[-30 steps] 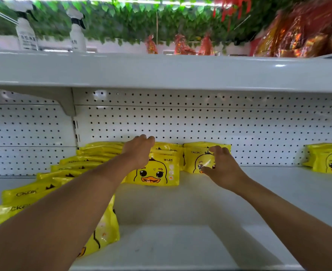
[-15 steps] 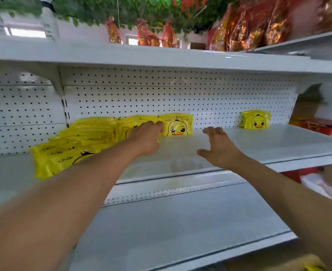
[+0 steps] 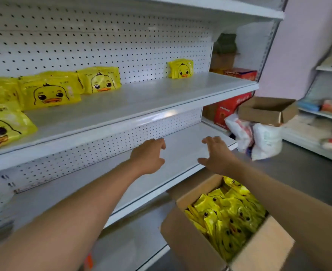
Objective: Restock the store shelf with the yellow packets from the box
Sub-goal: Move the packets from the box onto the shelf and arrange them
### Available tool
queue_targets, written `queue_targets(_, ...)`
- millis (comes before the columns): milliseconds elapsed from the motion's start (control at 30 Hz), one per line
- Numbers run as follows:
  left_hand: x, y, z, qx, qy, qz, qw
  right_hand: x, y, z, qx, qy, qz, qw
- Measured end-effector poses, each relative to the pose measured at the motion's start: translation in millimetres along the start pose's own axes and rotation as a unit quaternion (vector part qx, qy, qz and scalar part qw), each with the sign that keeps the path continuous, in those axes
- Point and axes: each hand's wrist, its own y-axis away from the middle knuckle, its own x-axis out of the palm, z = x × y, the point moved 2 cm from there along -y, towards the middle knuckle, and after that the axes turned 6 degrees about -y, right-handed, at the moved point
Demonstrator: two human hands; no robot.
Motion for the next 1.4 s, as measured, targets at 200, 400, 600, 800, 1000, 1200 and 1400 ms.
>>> queue_targets(200,91.7,-30.8,-40.4,0.006,0.013,0.097,0.995,10.3,11.0,-99.7,0.075,0.013,0.028,0.997)
queue_targets(400,189.7,-61.4,-81.3,0.0,0.009,0.176,0.984,38.2,-3.1,-192.4,0.124,0.004,0.085,0.989)
queue_targets(600,290.5,-81.7,-111.8,-0.034,0.02,0.275,0.961,80.6,-19.6,-279.8,0.134,-0.021,0.149,0.979)
queue_targets(800,380.0,-83.8,-148.2,-0.08,0.02,0.324,0.942,121.0,-29.9,-354.2,0.143,-0.019,0.202,0.969)
queue_targets(1000,436.3,-91.8,-172.9,-0.129,-0.002,0.342,0.931,148.6,-29.6,-413.3,0.164,-0.054,0.218,0.961)
queue_targets(1200,462.0,-103.0,-189.7,-0.111,-0.052,0.298,0.947,154.1,-28.1,-456.0,0.184,-0.085,0.188,0.961)
queue_targets(1400,482.0,-94.0,-192.2,-0.275,0.039,0.279,0.919,158.5,-35.0,-477.5,0.196,-0.102,0.178,0.959)
